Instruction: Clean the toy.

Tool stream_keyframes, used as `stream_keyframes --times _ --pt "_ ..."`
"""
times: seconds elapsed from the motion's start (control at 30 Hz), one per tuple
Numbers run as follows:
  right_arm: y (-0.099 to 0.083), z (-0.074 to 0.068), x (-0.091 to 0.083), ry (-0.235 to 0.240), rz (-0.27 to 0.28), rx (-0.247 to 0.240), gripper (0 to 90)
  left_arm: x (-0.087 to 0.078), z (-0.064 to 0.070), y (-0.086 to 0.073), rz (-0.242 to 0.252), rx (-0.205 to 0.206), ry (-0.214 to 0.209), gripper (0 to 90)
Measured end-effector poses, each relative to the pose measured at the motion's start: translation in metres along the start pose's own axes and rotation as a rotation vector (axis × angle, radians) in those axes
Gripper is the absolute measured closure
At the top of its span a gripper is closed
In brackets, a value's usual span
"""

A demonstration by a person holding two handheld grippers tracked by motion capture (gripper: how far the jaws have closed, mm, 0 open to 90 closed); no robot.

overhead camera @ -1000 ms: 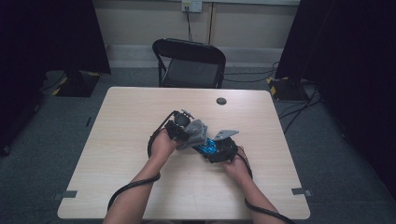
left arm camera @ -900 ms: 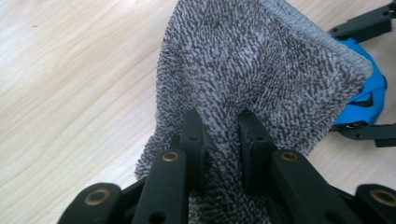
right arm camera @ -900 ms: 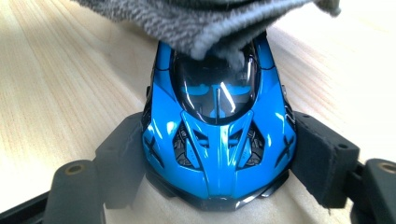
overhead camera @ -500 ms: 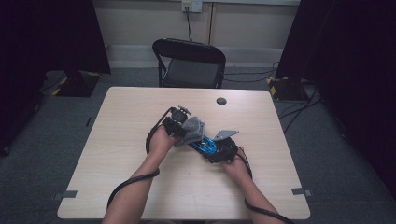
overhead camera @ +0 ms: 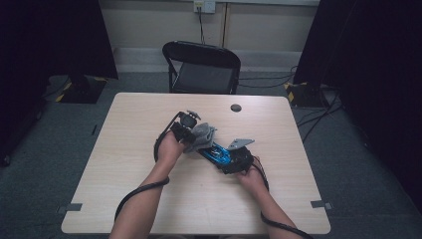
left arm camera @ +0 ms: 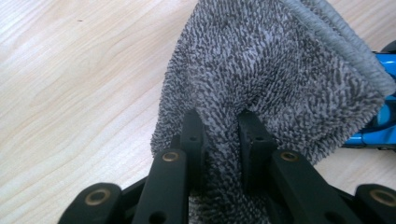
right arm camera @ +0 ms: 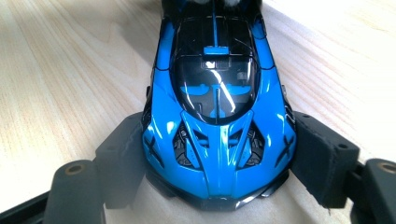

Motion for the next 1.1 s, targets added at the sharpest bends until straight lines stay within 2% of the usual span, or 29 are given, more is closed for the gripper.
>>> stream_keyframes --times 0.2,0.3,0.37,0.5,0.8,0.83,1.1 --pt "0.000 0.000 0.000 0.000 0.000 0.000 25.5 0.001 -0.003 0.000 0.007 -0.007 0.013 75.8" --pt "0.000 0.000 0.000 0.000 0.000 0.000 25.5 -0.001 -0.007 0.000 0.005 -0.006 0.035 75.9" --pt "0.000 0.000 0.000 0.000 0.000 -0.001 25.5 -0.001 -0.011 -0.002 0.007 -0.032 0.020 76.0" --pt "0.000 0.000 0.000 0.000 0.000 0.000 25.5 -0.002 -0.012 -0.005 -0.007 -0.016 0.028 76.0" --pt "0.000 0.000 0.000 -0.001 0.000 0.001 25.5 0.001 -0.024 -0.016 -0.024 -0.056 0.029 76.0" --pt "0.000 0.000 0.000 -0.001 0.000 0.001 25.5 0.002 -0.024 -0.017 -0.017 -0.070 0.028 76.0" --pt "0.000 0.000 0.000 -0.002 0.000 0.002 25.6 0.000 -0.029 -0.020 -0.024 -0.070 0.044 76.0"
Point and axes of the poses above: each handheld gripper's, and its own axes: x roughly forward along the jaws, y roughly out of its top, z roughly to its right, the point moved 6 cm from there along x, roughly forward along the jaws, and after that the axes turned 8 degrees about -y, right-handed, at the moved point
